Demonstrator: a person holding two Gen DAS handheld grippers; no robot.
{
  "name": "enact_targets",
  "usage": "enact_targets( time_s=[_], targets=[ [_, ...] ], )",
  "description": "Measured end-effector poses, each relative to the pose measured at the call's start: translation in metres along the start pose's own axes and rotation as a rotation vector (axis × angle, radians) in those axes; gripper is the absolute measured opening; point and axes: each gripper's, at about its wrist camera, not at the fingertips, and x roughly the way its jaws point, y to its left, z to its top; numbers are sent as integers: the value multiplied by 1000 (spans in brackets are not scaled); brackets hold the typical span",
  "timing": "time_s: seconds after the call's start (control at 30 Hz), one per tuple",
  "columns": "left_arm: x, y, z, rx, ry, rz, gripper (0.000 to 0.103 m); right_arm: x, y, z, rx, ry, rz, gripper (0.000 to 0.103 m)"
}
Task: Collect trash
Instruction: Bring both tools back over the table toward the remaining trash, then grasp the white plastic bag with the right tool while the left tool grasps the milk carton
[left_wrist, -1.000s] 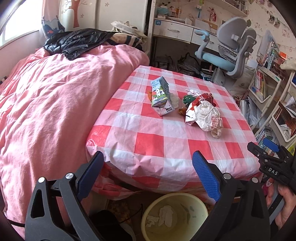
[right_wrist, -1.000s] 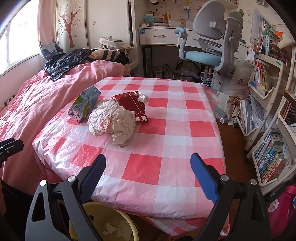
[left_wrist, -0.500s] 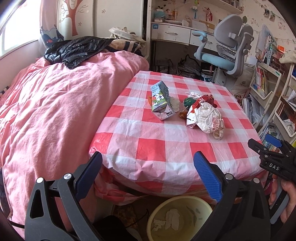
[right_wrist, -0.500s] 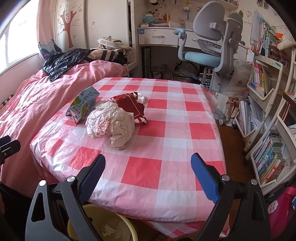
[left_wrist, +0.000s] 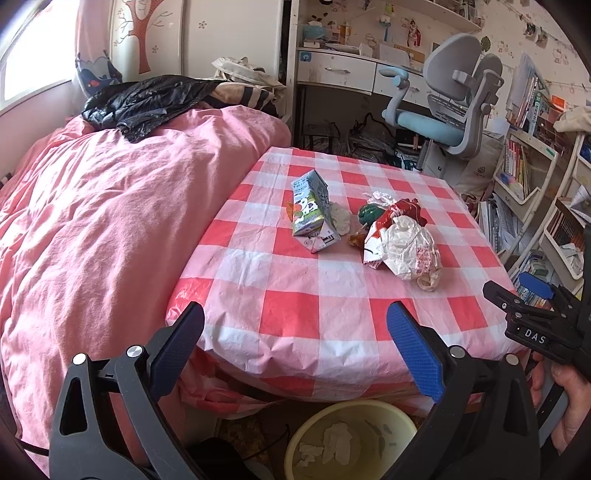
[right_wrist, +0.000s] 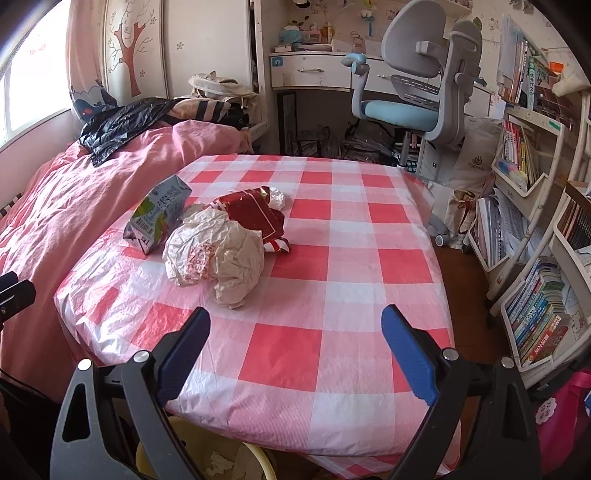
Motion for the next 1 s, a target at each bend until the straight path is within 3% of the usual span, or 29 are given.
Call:
enact_targets(
  time_s=[0.13, 0.37, 0.43, 0.53, 0.63, 0.77, 1.0],
  targets=[
    [7, 2, 17, -14, -6, -3, 95, -2, 2, 13, -7, -16, 24, 90],
    [28, -3, 63, 7, -56, 15, 96, 9, 6, 58, -133, -62, 61, 91],
    [41, -2, 78, 5, -60, 27, 96, 14, 0, 58, -106, -75, 70, 91],
    [66, 7, 98, -30, -33, 32, 95, 28, -4, 53, -51, 5, 115, 91],
    [88, 12, 110, -65, -4, 32, 95, 23, 9, 56, -112, -40, 154, 91],
    [106, 17, 117, -110, 35, 10, 95, 36, 26, 56, -159, -1, 210, 90],
    [138, 11, 127, -90, 73, 11, 95, 63, 44, 56, -210, 71, 256, 87]
  ],
)
